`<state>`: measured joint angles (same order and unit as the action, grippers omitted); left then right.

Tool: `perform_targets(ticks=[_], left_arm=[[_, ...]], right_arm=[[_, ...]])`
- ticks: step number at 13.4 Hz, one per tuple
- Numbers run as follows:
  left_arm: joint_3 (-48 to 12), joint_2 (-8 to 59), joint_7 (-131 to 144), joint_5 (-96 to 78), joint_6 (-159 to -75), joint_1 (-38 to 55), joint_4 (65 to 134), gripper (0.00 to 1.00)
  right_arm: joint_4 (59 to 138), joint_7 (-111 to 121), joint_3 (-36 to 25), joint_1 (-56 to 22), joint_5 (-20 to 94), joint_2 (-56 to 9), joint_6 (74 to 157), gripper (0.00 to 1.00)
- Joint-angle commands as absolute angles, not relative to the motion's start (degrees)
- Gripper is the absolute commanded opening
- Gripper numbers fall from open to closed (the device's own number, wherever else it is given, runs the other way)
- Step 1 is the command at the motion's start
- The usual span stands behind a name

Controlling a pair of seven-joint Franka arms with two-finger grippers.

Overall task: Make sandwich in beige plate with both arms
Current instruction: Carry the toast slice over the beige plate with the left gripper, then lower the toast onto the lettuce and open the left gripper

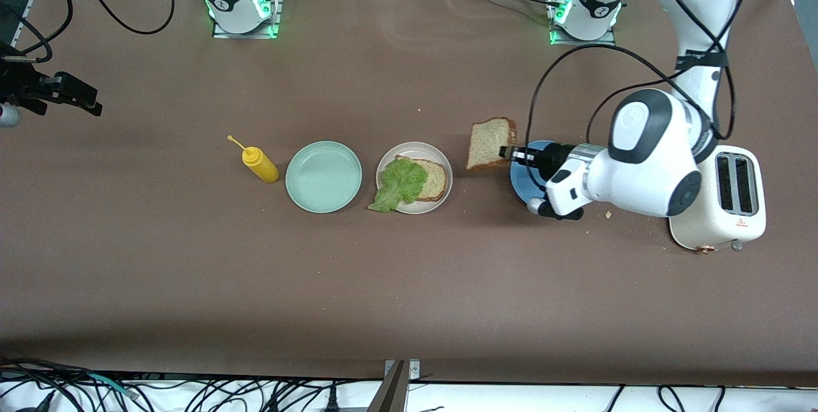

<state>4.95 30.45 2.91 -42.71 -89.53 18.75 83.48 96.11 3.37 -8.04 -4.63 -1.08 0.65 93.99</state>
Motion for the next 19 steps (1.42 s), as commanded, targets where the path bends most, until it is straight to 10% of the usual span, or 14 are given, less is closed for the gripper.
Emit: perform_targets(ticks=[1, 19], left_arm=[[5.80, 33.65, 7.55, -48.93, -91.39, 21.17, 80.07, 0.00], [5.80, 42.27, 3.96, -64.86, -115.31, 32.17, 80.59, 0.00]], right_arm=[[94.75, 4.31, -7.38, -4.57, -0.18, 0.35, 92.90, 1.00], [94.66, 4.04, -7.82, -4.22, 0.61, 0.09, 91.67, 1.00]])
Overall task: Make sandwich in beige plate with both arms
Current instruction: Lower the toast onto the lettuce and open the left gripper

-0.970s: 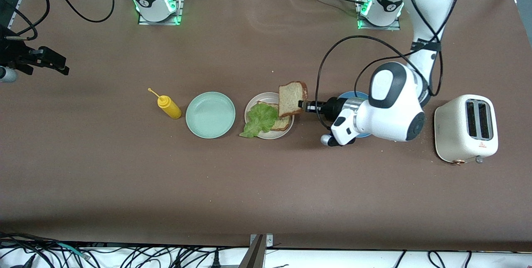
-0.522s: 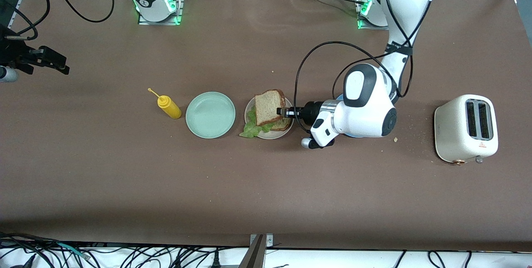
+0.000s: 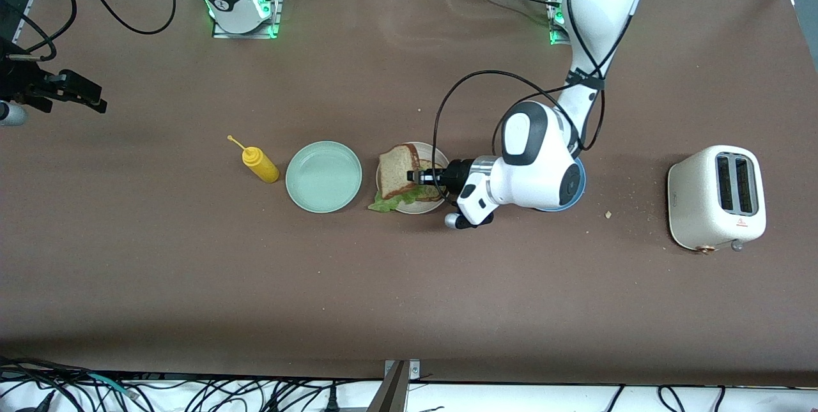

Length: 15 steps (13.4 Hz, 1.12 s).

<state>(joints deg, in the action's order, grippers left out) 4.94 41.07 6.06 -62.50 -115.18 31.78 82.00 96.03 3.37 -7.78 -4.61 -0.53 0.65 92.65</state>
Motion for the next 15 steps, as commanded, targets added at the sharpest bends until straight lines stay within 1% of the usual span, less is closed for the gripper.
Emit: perform_targets(ticks=[1, 10, 11, 13, 14, 15], left_arm=[[5.80, 42.71, 2.74, -65.04, -115.40, 32.34, 80.68, 0.00], [5.89, 43.59, 1.49, -64.34, -115.40, 32.61, 82.88, 0.00], [5.89, 43.94, 1.32, -64.16, -115.40, 32.52, 82.88, 0.03], [5.98, 44.65, -4.10, -64.16, -115.31, 31.91, 82.97, 0.47], [5.98, 44.91, -5.70, -64.16, -115.31, 31.38, 82.97, 0.64], [6.15, 44.91, -5.80, -64.16, -115.31, 31.03, 83.14, 0.77]], right_arm=[[94.66, 4.04, -7.82, -4.13, 0.62, 0.09, 91.67, 1.00], [94.75, 3.96, -7.82, -4.22, 0.62, 0.18, 91.58, 1.00], [94.75, 3.96, -7.82, -4.22, 0.62, 0.18, 91.58, 1.00], [94.75, 3.78, -7.82, -4.22, 0.62, 0.18, 91.58, 1.00], [94.75, 3.87, -7.82, -4.22, 0.62, 0.18, 91.58, 1.00], [94.75, 3.87, -7.82, -4.13, 0.62, 0.18, 91.58, 1.00]])
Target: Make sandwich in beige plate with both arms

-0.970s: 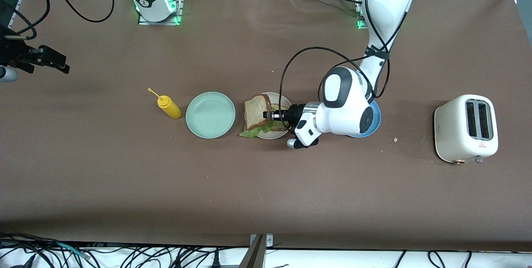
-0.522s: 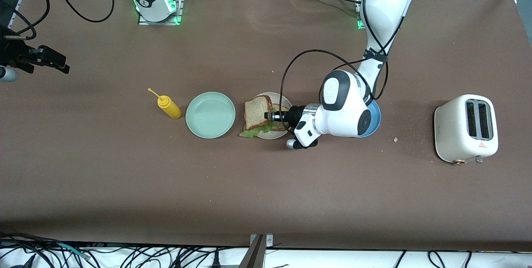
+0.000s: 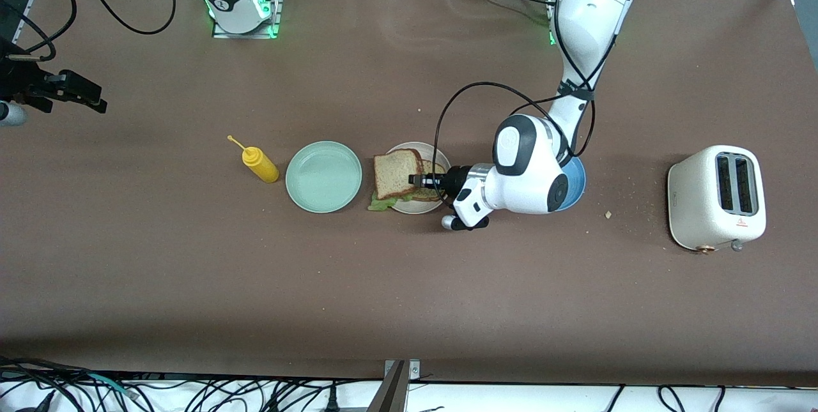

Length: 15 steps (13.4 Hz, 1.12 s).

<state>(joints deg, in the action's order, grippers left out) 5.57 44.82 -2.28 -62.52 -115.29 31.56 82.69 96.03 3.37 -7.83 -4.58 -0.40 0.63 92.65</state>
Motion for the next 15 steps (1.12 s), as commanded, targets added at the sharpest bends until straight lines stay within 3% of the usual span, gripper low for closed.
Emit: perform_targets(ticks=[1, 2, 9, 15], left_arm=[[6.24, 44.91, -5.80, -64.16, -115.31, 30.76, 83.41, 0.89], [6.33, 44.91, -5.80, -64.07, -115.31, 30.59, 83.50, 0.99], [6.59, 44.65, -5.36, -61.17, -115.31, 27.87, 83.41, 0.99], [10.28, 43.51, -5.10, -56.11, -114.35, 25.40, 83.32, 0.99]], right_arm=[[94.75, 3.95, -7.82, -4.13, 0.62, 0.18, 91.41, 1.00], [94.75, 3.96, -7.82, -4.22, 0.62, 0.18, 91.06, 1.00], [94.75, 3.87, -7.65, -4.39, 0.62, 0.35, 90.79, 1.00], [94.66, 4.13, -7.65, -4.39, 0.44, 0.26, 91.14, 1.00]])
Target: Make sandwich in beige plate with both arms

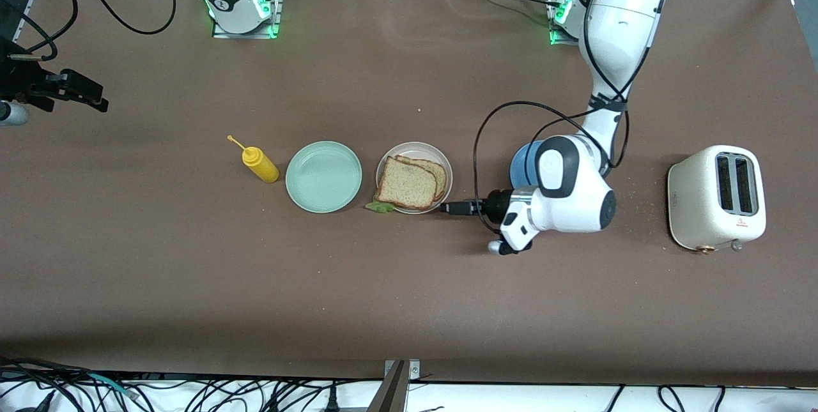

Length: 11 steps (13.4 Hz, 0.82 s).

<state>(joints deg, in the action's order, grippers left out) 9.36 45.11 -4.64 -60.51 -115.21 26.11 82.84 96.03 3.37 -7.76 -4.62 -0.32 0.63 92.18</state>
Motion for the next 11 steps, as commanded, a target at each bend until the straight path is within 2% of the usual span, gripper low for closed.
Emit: perform_targets(ticks=[1, 11], left_arm=[[10.37, 43.16, -5.01, -53.38, -113.82, 24.36, 83.23, 0.99], [10.46, 34.73, -5.10, -23.59, -99.42, 12.05, 82.44, 1.00]], right_arm=[[94.66, 4.30, -7.65, -4.39, 0.35, 0.26, 91.23, 1.00], [94.57, 4.22, -7.47, -4.57, -1.93, 0.26, 91.49, 1.00]])
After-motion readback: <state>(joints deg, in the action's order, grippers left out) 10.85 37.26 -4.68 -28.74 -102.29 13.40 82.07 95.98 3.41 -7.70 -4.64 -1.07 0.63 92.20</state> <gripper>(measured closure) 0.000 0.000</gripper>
